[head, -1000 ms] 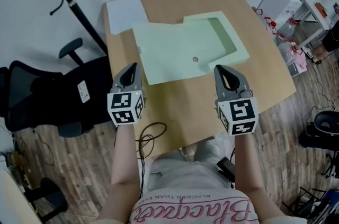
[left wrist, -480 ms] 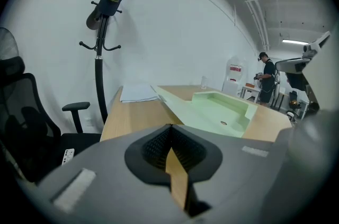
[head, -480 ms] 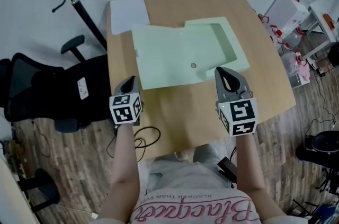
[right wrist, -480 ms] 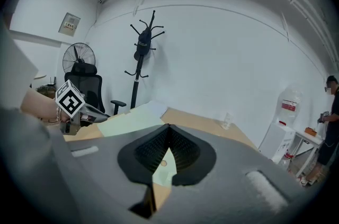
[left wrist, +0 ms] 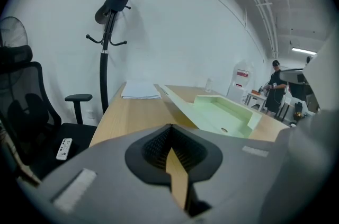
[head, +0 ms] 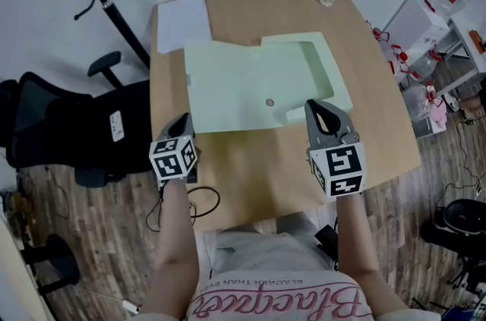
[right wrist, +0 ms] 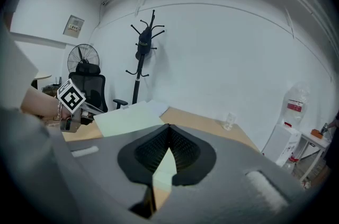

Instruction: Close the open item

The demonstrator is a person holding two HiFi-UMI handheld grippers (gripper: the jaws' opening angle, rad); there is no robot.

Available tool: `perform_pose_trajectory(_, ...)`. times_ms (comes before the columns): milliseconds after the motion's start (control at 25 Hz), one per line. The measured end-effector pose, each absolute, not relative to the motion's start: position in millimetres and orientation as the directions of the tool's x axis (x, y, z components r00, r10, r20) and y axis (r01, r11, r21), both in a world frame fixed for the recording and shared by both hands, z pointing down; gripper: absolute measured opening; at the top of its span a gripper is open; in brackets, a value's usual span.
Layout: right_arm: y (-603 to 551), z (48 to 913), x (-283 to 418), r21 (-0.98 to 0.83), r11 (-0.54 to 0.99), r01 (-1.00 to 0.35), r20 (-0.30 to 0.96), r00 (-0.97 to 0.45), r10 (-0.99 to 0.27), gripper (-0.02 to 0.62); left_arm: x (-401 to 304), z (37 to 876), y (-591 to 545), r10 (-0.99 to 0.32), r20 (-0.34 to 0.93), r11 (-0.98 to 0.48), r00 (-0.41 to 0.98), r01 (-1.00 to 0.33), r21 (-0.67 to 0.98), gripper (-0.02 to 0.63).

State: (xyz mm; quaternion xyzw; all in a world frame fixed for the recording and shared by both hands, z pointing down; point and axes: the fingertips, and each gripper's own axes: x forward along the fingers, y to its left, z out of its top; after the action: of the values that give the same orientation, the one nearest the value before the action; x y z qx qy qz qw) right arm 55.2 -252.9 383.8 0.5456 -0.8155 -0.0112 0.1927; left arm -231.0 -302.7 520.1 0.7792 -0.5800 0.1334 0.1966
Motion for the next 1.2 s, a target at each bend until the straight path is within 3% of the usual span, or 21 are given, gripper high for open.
perform_pose_trajectory(1200, -331.7, 378.6, 154.0, 0.121, 0.485, -0.866, 0.258, -0.445, -0.858, 0.002, -143.6, 434.8, -350.5, -0.94, 0.282, -0.188, 0.193, -0.981, 0.042, 0.012)
